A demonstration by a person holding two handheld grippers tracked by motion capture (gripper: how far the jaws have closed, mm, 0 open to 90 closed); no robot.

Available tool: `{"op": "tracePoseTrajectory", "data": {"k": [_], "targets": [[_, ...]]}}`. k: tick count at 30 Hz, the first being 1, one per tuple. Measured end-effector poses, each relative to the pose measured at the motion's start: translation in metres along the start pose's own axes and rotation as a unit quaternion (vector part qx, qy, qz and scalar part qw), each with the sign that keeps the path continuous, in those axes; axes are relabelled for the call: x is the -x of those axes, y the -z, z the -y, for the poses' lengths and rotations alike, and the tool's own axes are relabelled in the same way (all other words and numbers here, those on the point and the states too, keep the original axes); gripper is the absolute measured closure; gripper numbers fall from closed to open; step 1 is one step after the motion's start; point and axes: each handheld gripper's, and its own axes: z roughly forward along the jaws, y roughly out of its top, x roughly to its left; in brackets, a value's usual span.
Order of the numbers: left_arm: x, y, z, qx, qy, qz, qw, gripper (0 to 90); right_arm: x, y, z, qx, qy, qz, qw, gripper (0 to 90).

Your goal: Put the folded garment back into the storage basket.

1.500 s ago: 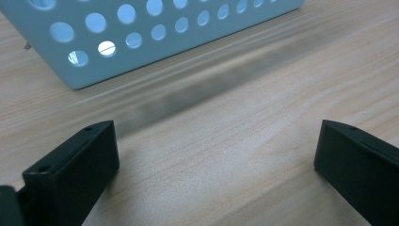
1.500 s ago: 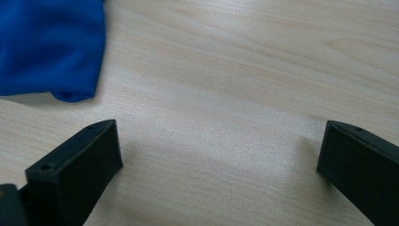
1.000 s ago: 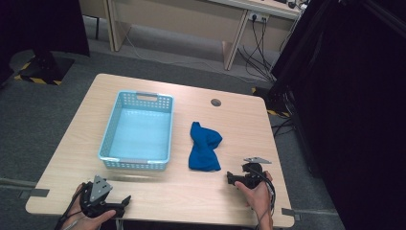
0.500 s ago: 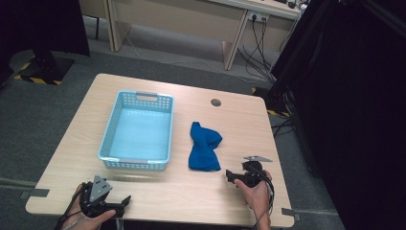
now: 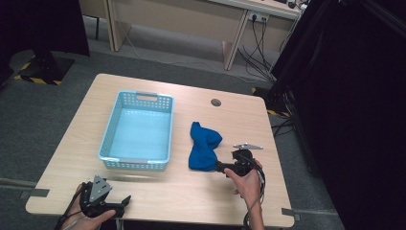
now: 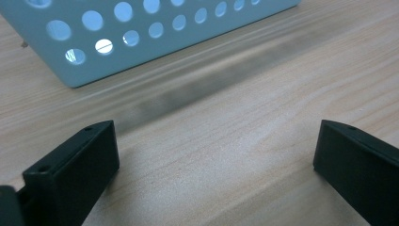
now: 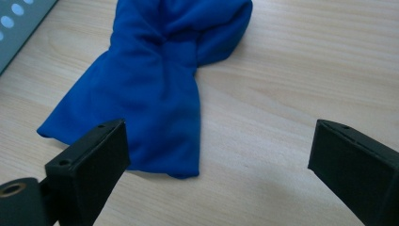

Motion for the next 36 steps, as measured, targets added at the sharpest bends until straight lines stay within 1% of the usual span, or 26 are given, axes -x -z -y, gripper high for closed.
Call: {"op": "tracePoseTrajectory", "data": {"k": [6,10,13,18,21,26,31,34,36], "targets": [[0.000,0.000,0.000,0.000,0.000,0.000,1.0000,0.0,-0.006,-0.002,-0.006,-0.001,-0.003,-0.005,1.0000,6.9],[0.000,0.000,0.000,0.000,0.000,0.000,1.0000,0.0,-0.011,-0.003,-0.011,0.000,0.002,-0.010,1.0000,7.3],[0.000,0.000,0.000,0.001,0.000,0.000,1.0000,0.0,-0.014,-0.005,-0.016,0.002,-0.001,-0.014,0.9999,7.5],[0.000,0.000,0.000,0.001,0.000,0.000,1.0000,0.0,-0.019,-0.008,-0.026,0.000,0.005,-0.018,0.9998,9.7],[0.000,0.000,0.000,0.001,0.000,0.000,1.0000,0.0,-0.022,-0.012,-0.033,-0.005,0.003,-0.022,0.9997,10.5],[0.000,0.000,0.000,0.001,0.000,0.000,1.0000,0.0,-0.029,-0.020,-0.043,-0.013,0.003,-0.020,0.9997,11.8],[0.000,0.000,0.000,0.002,0.000,0.001,1.0000,0.0,-0.035,-0.027,-0.050,-0.016,0.004,-0.023,0.9996,12.9],[0.000,0.000,0.001,0.002,0.000,0.001,1.0000,0.0,-0.037,-0.031,-0.052,-0.014,0.000,-0.025,0.9996,14.6],[0.000,0.000,0.000,0.002,0.000,0.000,1.0000,0.0,-0.038,-0.035,-0.054,-0.018,-0.001,-0.026,0.9995,16.6]]}}
